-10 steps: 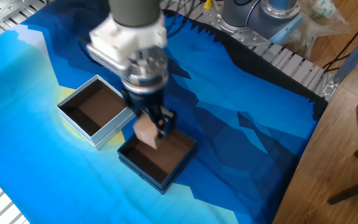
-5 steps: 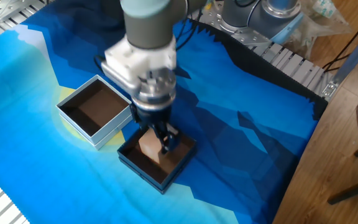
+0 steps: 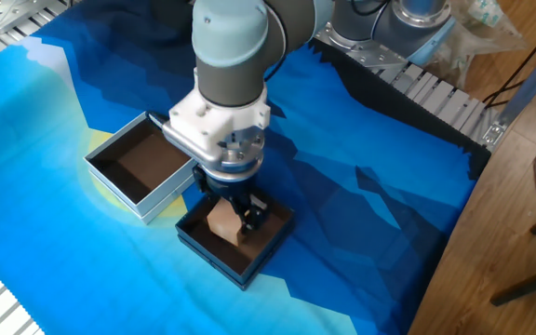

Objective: Move an object from one box to another

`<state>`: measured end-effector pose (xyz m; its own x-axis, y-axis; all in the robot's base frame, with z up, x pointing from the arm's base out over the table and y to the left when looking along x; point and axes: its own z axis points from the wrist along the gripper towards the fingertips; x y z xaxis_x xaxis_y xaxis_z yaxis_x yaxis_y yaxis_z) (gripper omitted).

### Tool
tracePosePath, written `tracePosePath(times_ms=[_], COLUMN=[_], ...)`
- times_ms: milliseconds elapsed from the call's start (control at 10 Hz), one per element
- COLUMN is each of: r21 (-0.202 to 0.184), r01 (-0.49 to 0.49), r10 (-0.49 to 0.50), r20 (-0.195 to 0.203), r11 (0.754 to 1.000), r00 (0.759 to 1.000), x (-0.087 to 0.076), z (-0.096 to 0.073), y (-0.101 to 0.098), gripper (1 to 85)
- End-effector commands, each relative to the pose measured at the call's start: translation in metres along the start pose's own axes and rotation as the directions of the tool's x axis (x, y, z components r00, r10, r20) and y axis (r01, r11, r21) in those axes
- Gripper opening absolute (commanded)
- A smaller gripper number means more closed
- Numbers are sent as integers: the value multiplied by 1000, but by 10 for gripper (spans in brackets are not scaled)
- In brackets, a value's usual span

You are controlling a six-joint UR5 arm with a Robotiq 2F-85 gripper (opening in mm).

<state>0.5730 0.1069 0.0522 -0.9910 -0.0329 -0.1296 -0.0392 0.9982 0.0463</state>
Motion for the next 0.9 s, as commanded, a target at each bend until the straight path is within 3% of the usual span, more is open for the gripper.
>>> tracePosePath(times_ms=[0, 200, 400, 600, 800], r21=[-14, -19, -19, -33, -27], r01=[66, 69, 75, 36, 19], r10=[-67, -70, -76, -37, -19], r20=[-45, -49, -46, -10, -15], r11=[998, 997, 997, 999, 999], r00=[997, 996, 996, 999, 1000], x=[12, 13, 13, 0, 0], z=[1, -2, -3, -9, -27], y=[2, 3, 3, 6, 0], gripper=[750, 820, 833, 760, 703])
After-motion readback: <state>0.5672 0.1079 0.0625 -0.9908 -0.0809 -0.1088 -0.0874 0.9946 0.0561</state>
